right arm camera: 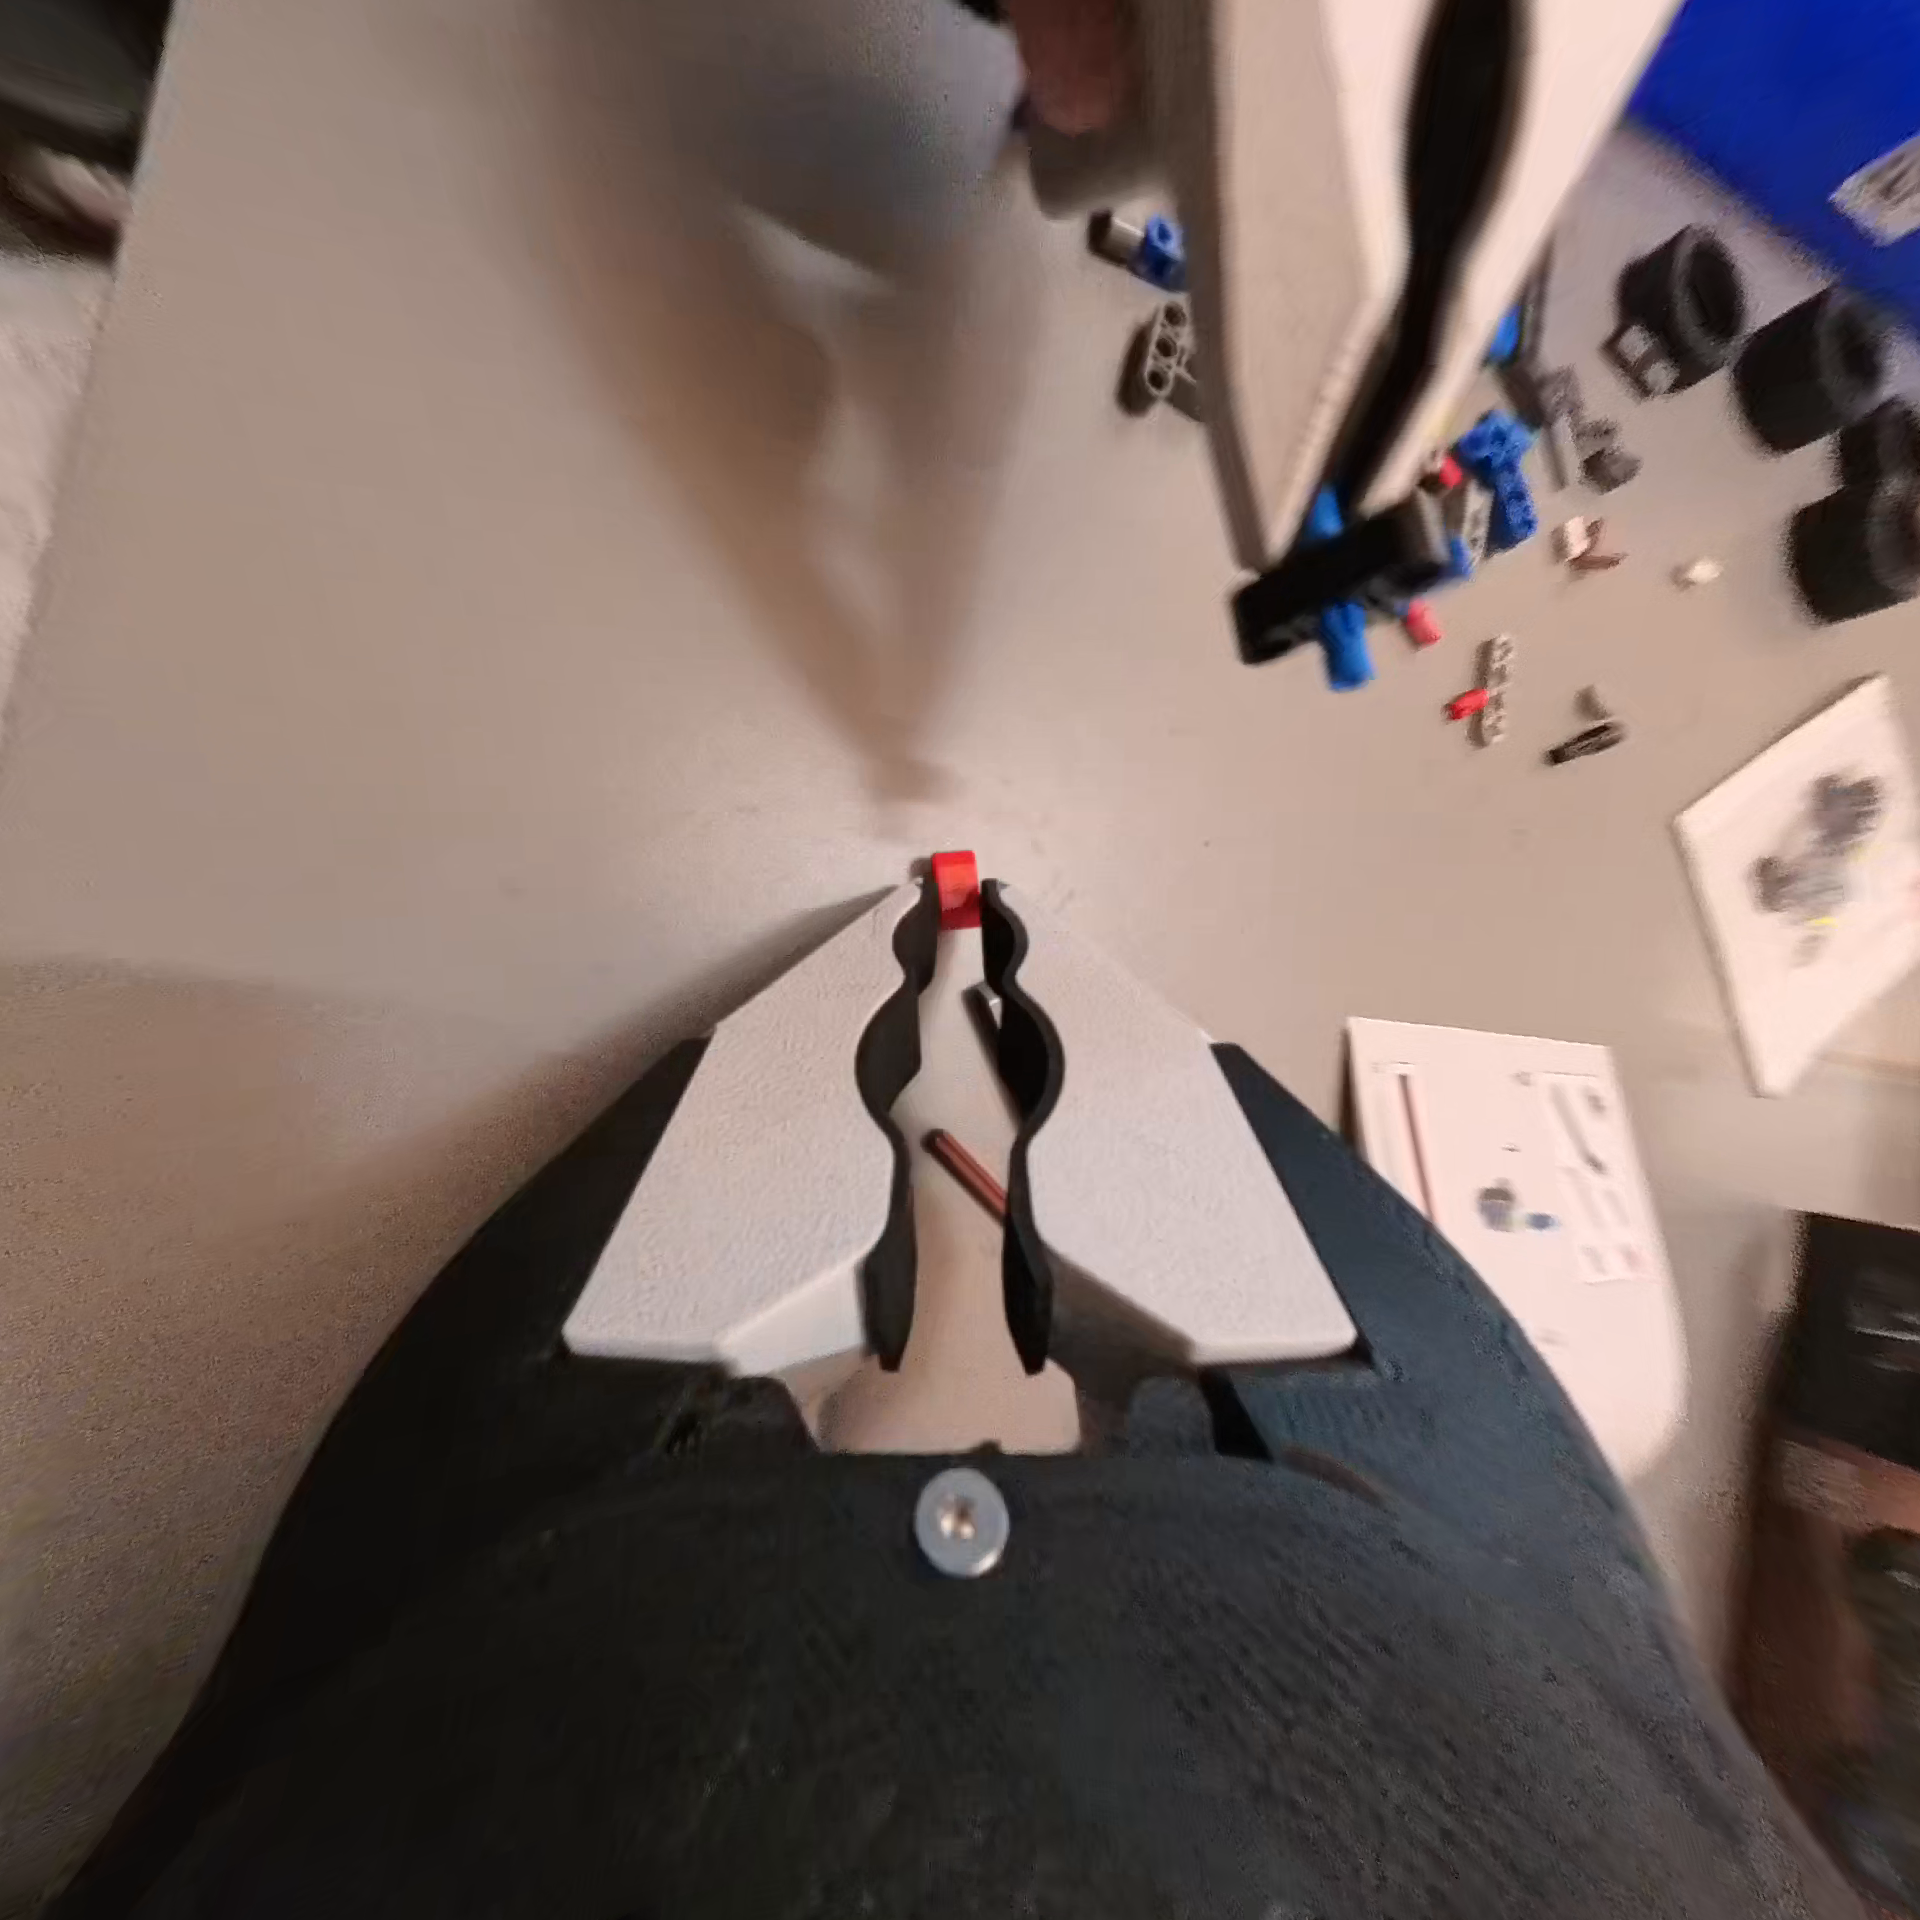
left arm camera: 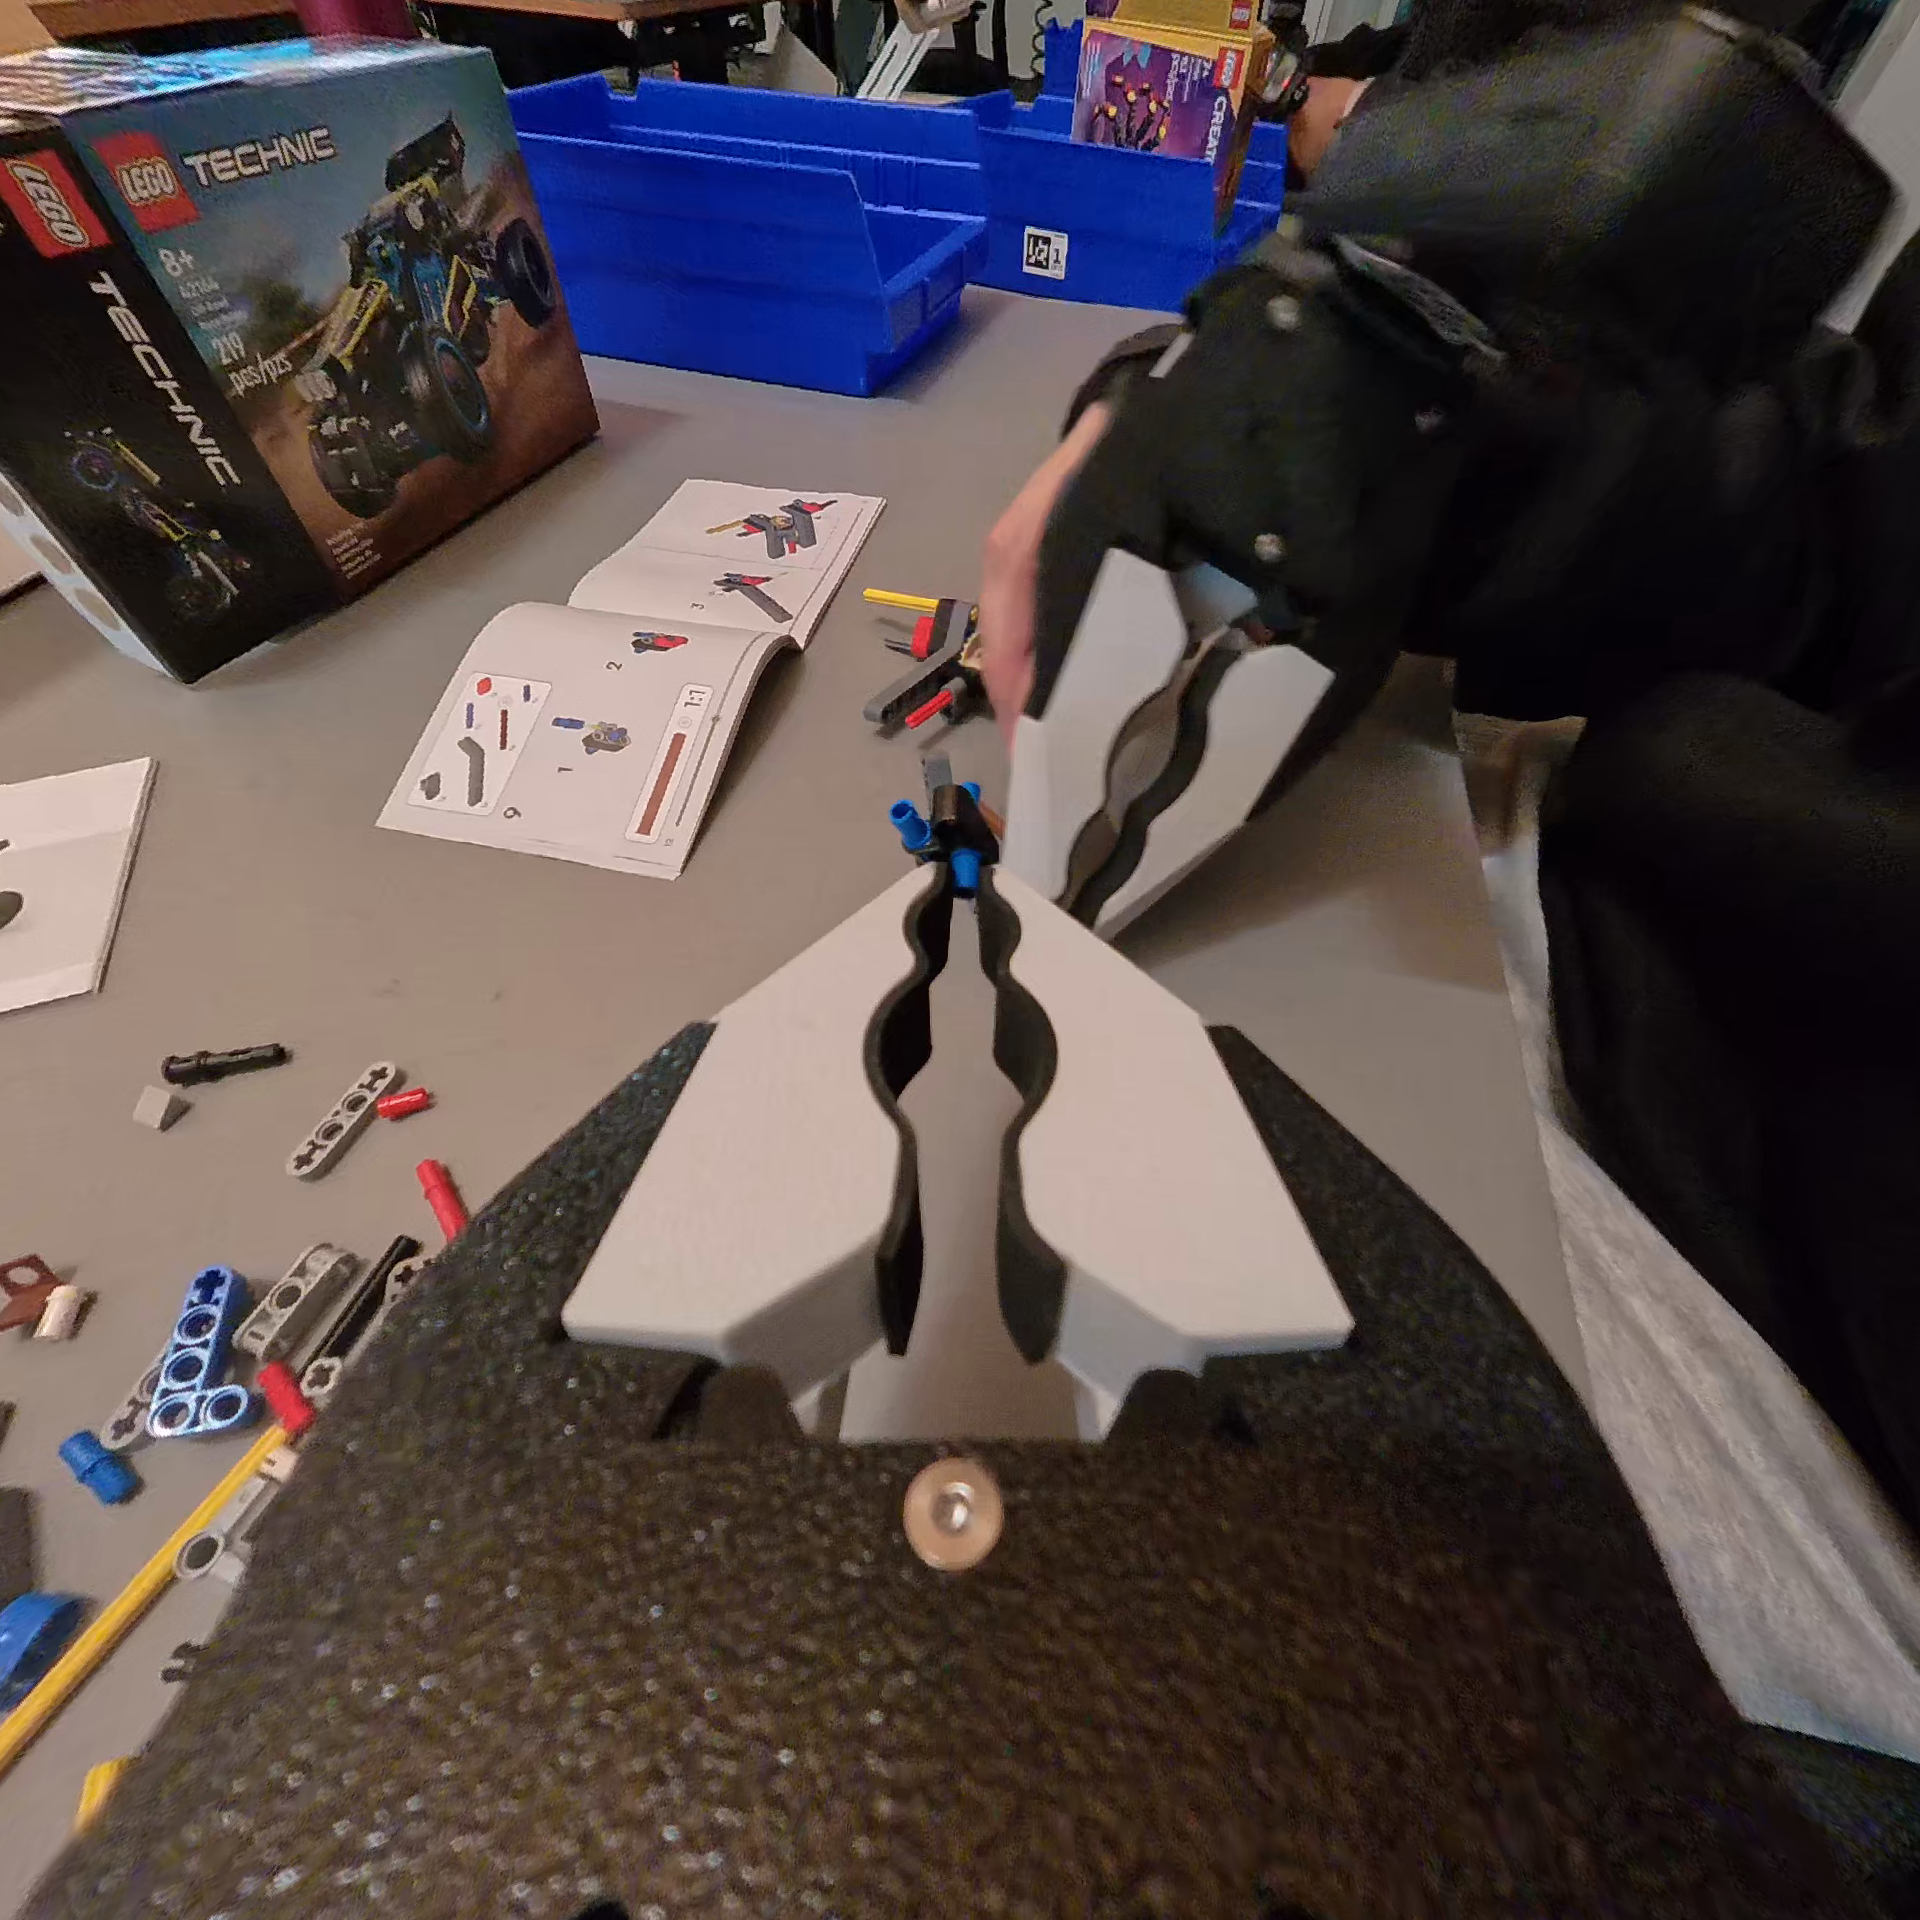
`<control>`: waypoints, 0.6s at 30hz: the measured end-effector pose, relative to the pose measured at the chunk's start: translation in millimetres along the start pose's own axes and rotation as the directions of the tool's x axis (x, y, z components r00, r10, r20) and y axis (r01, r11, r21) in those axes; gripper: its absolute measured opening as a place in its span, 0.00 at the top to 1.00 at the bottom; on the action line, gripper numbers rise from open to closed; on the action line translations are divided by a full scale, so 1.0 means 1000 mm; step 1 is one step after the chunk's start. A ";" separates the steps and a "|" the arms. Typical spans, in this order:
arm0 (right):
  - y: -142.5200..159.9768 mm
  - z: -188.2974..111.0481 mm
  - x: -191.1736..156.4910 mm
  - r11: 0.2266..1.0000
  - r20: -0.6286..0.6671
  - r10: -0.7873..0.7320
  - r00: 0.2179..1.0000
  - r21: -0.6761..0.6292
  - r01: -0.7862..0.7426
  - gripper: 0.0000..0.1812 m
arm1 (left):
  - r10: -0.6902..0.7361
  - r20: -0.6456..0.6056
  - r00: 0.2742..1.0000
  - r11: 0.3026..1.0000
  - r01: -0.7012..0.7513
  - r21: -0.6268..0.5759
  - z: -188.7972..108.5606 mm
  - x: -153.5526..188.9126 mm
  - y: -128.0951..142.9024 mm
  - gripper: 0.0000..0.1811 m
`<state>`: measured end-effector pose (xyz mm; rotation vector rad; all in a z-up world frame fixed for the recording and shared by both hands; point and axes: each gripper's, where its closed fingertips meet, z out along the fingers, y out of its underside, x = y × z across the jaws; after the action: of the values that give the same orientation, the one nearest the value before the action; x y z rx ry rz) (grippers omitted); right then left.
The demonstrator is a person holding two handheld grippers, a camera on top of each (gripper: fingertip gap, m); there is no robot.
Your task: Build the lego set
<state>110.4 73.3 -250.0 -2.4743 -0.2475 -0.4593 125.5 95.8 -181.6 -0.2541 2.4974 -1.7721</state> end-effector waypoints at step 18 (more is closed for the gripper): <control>-0.009 -0.010 -0.012 0.986 0.035 0.168 0.985 0.013 -0.168 0.82 | 0.004 0.000 1.000 1.000 -0.004 -0.004 0.003 0.001 -0.001 0.99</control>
<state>93.7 73.2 -242.2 -2.4635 -0.0545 -0.3436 124.6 92.3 -181.9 -0.2489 2.4995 -1.7656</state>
